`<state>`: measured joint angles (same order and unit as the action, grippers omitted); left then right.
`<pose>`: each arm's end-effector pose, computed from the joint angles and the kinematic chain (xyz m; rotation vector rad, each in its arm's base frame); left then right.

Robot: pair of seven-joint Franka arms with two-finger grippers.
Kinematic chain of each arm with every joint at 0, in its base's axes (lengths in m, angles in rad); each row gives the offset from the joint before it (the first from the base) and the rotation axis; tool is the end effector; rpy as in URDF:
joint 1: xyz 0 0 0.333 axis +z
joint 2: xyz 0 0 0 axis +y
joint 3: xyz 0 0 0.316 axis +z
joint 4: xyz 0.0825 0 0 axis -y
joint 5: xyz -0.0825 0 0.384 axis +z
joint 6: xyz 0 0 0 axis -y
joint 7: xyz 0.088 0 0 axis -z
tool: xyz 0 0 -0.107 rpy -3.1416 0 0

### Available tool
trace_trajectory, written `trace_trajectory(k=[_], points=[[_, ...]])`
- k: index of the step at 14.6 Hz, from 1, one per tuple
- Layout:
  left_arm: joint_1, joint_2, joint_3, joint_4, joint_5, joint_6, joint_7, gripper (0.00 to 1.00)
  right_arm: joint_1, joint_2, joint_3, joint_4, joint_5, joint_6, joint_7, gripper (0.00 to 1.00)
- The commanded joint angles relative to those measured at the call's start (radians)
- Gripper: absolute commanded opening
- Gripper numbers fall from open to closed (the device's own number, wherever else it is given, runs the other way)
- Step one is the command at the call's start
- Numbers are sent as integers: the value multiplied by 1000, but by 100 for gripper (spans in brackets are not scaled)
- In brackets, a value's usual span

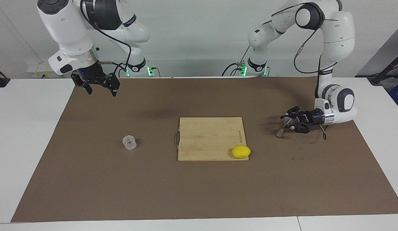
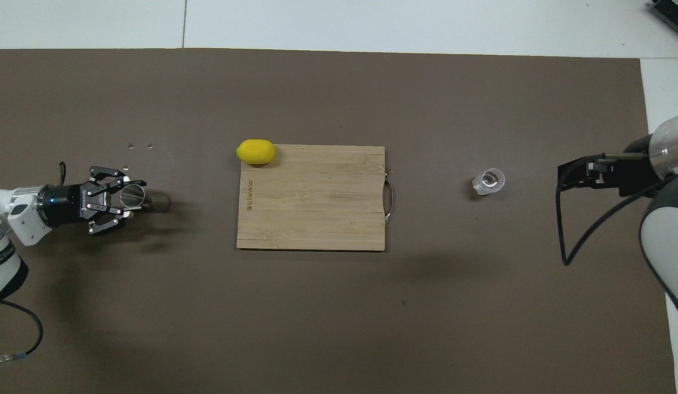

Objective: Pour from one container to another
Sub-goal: 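Carry the dark cup onto the board while the right gripper opens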

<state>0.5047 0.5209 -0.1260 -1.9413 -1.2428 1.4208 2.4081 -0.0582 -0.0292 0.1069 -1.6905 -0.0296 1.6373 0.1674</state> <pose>0.5525 0.1026 0.2489 1.2945 -1.1526 1.1803 0.5480 0.0245 0.5896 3.1011 -0.1808 -0.0319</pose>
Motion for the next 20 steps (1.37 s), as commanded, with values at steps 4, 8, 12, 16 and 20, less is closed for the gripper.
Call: trace_trajectory(k=[4,8,12,16,20], points=[[-83,-84,11,-25,-64,16,-59,0,-28,-18,4,-18,0,10,39,100],[-175,-148,9,-94,-136,81,-81,0,-28,-15,4,-24,10,61,194,100],[-279,-232,9,-186,-240,151,-83,0,-37,9,4,-24,57,91,386,100],[-415,-283,9,-249,-377,255,-81,0,-60,40,4,-29,103,84,611,100],[-569,-285,9,-275,-544,360,-64,0,-109,73,4,-63,204,91,773,100]])
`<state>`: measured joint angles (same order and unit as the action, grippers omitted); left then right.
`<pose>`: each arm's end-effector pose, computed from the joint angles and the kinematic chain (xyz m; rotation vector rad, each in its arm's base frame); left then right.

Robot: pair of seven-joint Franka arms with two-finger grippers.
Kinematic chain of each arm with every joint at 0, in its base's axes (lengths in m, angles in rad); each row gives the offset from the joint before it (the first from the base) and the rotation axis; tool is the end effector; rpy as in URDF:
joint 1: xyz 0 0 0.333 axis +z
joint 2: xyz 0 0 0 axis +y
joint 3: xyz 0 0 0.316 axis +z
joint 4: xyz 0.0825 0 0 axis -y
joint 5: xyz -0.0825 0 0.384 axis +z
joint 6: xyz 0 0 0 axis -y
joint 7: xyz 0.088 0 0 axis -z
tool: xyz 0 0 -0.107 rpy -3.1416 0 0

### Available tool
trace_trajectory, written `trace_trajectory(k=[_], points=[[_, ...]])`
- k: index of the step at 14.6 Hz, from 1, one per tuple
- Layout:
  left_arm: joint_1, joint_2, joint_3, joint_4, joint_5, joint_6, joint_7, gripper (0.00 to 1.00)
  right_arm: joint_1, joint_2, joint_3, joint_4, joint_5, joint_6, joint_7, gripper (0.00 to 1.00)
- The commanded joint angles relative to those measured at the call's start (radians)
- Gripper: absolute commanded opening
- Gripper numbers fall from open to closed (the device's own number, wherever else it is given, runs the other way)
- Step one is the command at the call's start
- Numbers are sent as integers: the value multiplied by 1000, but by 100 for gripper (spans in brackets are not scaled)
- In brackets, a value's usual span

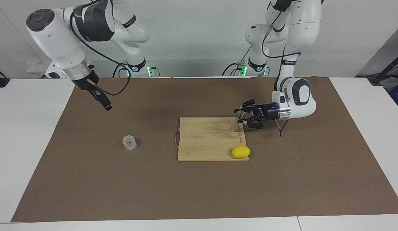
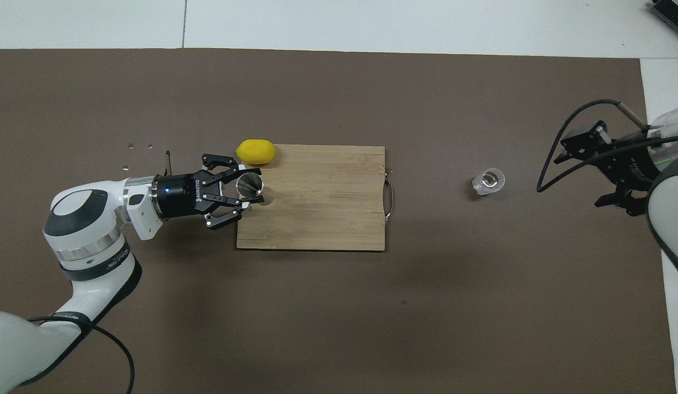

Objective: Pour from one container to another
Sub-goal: 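Carry the dark cup onto the board while the right gripper opens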

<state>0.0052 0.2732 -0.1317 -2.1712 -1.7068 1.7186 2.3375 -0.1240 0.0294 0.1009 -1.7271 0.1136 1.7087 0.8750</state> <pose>0.5349 -0.1591 0.3074 1.3091 -1.0746 1.1820 0.5673 -0.0031 0.5462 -2.7384 1.3506 0.1390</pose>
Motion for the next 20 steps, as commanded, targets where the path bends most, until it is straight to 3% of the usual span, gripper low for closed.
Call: trace_trajectory(k=[1,5,7,9,12,20], points=[[-106,-35,15,-50,-124,96,34,0,-54,33,10,-26,90,22,85,100],[-207,-26,15,-48,-266,216,146,0,-80,116,10,-32,205,70,297,100],[-246,-23,14,-48,-324,257,206,0,-91,141,10,-58,224,120,315,100],[-281,-19,15,-48,-375,294,223,0,-129,174,10,-66,294,143,303,100],[-317,-2,14,-41,-428,332,299,0,-137,207,11,-72,302,175,279,100],[-336,73,11,-10,-465,322,425,0,-157,368,10,-75,397,302,112,100]])
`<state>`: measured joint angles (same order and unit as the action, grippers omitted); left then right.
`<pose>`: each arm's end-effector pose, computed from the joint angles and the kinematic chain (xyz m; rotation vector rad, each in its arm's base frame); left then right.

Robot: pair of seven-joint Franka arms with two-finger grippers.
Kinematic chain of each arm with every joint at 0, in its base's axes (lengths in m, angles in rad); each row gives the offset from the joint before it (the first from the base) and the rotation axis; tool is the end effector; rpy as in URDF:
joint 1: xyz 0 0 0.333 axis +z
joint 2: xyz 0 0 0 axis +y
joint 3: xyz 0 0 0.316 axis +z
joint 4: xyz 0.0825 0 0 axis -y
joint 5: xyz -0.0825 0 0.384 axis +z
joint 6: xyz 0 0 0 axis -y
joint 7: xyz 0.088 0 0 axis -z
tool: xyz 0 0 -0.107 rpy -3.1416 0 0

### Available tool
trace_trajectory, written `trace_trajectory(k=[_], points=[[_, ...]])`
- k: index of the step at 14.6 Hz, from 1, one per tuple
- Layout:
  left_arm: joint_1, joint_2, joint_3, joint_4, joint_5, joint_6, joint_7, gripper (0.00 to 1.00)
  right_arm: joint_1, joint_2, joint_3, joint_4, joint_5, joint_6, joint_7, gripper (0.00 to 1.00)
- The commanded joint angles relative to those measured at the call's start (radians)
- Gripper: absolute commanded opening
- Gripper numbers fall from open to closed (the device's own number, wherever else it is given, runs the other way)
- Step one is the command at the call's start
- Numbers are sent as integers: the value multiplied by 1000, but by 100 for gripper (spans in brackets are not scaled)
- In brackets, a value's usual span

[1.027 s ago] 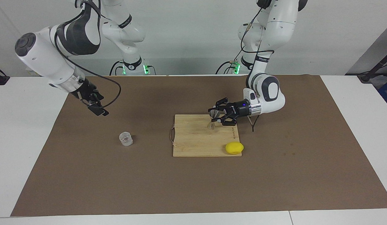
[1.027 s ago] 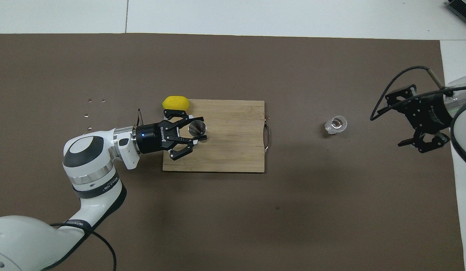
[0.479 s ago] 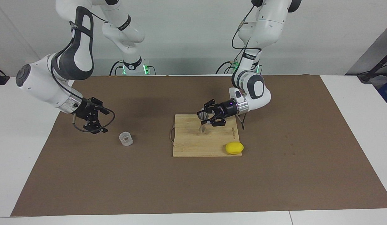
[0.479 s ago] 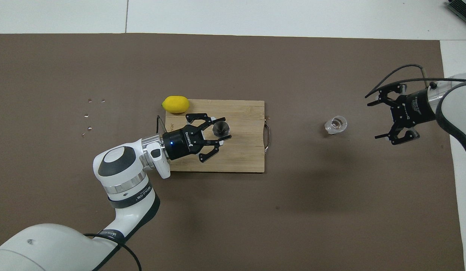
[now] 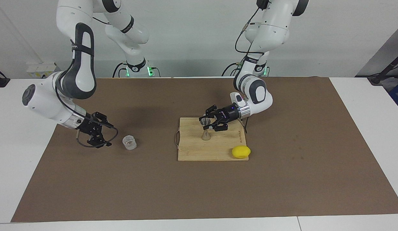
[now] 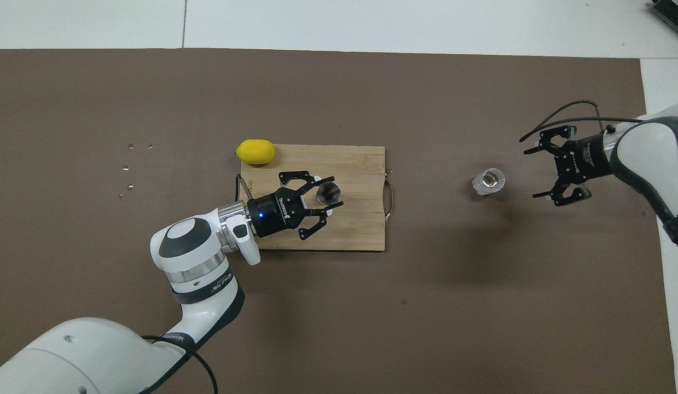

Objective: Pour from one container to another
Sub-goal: 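Carry the dark cup onto the board while the right gripper opens, then release the dark cup on the board while the right gripper grasps the glass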

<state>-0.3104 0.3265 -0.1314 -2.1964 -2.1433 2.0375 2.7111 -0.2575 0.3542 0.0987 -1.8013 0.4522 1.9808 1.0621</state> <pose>0.4938 -0.2848 0.2587 1.4367 -1.1441 1.4207 0.6203 -0.0757 0.3442 -2.0921 1.8422 0.4876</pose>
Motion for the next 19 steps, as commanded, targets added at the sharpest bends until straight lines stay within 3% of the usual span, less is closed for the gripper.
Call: trace_trajectory(k=[1,4,7,11,12,19], points=[[-21,20,10,17,-29,1,53,0,-32,63,12,-1,81,36,-108,100],[-21,32,12,15,-27,-3,53,6,-39,83,12,-4,125,43,-120,100],[-15,32,12,17,-23,-7,53,34,-31,101,13,-22,181,53,-146,100],[-3,32,15,18,-14,-7,52,93,-14,89,13,-92,249,107,-231,100],[2,32,15,18,-13,-7,53,100,-14,86,13,-102,249,109,-241,100],[63,25,16,3,6,-69,52,100,14,75,21,-144,273,142,-252,100]])
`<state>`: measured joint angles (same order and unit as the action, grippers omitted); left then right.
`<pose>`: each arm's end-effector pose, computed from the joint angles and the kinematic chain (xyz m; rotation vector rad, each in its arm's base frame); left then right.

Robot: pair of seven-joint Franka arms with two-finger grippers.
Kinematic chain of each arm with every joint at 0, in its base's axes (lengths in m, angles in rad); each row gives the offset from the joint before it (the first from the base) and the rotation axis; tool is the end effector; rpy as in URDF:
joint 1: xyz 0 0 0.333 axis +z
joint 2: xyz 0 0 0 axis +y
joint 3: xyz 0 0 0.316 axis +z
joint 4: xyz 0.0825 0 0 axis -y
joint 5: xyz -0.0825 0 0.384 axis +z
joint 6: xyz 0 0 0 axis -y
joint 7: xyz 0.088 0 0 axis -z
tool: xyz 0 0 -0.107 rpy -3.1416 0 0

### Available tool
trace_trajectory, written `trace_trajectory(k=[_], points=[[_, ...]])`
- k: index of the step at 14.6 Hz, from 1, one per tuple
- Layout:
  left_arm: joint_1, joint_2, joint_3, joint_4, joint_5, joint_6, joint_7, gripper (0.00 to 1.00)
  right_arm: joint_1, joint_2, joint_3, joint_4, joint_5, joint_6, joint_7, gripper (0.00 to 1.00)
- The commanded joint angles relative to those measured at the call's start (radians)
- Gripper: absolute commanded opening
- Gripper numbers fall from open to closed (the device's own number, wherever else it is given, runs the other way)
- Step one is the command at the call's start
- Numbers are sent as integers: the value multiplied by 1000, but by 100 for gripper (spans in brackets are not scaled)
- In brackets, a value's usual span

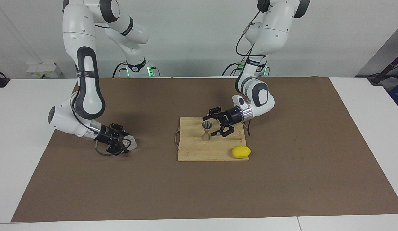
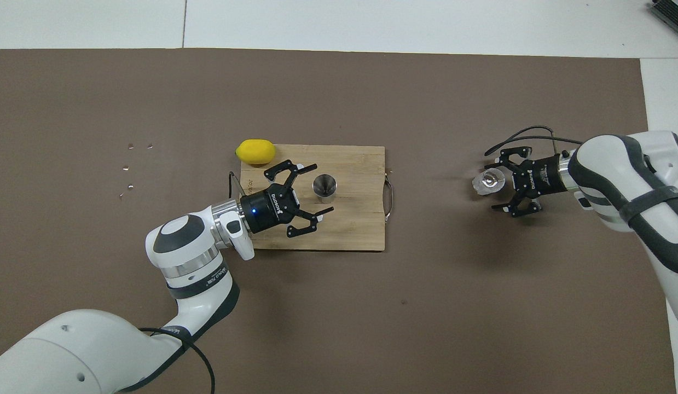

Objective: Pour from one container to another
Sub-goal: 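Release the dark cup on the board while the right gripper grasps the glass, then withdraw the left gripper while the right gripper lifts the glass cup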

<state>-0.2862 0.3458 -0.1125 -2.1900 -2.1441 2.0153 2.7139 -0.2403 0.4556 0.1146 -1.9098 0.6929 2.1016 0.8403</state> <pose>0.5058 -0.2659 0.2517 1.4564 -1.1153 1.4441 0.6052 -0.0485 0.2489 -1.9832 1.6950 0.6060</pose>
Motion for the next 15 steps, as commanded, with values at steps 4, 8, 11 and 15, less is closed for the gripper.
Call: trace_trajectory(k=[4,8,11,15], points=[[62,-20,-1,-20,33,-66,46,100,-2,-26,5,-38,33,25,-43,97],[134,-66,-1,-50,153,-81,43,100,-10,-26,5,-35,36,18,-46,26],[203,-93,-1,-76,266,-110,43,100,-20,-41,5,-28,36,3,-43,0],[326,-126,0,-90,445,-182,40,100,-25,-84,2,-29,37,-17,-27,0]])
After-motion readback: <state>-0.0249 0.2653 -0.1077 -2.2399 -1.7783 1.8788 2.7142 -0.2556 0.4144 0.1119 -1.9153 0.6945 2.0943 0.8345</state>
